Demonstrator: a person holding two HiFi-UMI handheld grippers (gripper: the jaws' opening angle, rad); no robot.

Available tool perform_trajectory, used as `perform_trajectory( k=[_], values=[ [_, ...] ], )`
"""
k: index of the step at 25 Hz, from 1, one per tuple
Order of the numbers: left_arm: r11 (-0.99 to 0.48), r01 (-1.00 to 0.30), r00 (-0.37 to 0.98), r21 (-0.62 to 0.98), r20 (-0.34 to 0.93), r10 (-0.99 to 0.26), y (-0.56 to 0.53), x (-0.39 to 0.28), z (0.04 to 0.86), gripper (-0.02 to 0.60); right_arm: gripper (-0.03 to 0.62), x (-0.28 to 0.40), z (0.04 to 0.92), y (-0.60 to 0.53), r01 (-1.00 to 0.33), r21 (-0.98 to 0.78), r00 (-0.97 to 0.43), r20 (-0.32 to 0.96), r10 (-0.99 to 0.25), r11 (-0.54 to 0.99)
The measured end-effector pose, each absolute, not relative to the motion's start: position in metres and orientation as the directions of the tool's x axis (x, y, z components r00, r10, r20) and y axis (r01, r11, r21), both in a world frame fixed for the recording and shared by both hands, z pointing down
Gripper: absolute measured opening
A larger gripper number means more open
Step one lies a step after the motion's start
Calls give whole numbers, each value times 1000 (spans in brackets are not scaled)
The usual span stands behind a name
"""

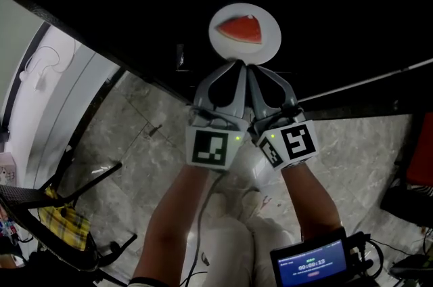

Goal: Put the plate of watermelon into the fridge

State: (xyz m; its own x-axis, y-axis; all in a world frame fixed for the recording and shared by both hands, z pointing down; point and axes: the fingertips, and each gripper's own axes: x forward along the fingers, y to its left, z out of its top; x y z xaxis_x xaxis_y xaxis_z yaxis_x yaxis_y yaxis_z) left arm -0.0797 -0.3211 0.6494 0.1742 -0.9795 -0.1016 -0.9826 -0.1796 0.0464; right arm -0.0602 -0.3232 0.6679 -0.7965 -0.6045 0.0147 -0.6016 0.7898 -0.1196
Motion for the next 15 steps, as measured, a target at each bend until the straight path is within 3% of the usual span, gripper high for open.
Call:
perform_trajectory(
  k=[9, 15],
  values=[
    [-183, -982, 181, 41, -55, -982, -285, -68, 610, 3, -3, -51, 629, -295, -599, -167, -798, 47, -600, 783],
    [-185, -973, 181, 141, -38, -983, -235, -57, 540, 3, -3, -41, 555, -248, -592, -174, -804, 55, -592, 787]
  ],
)
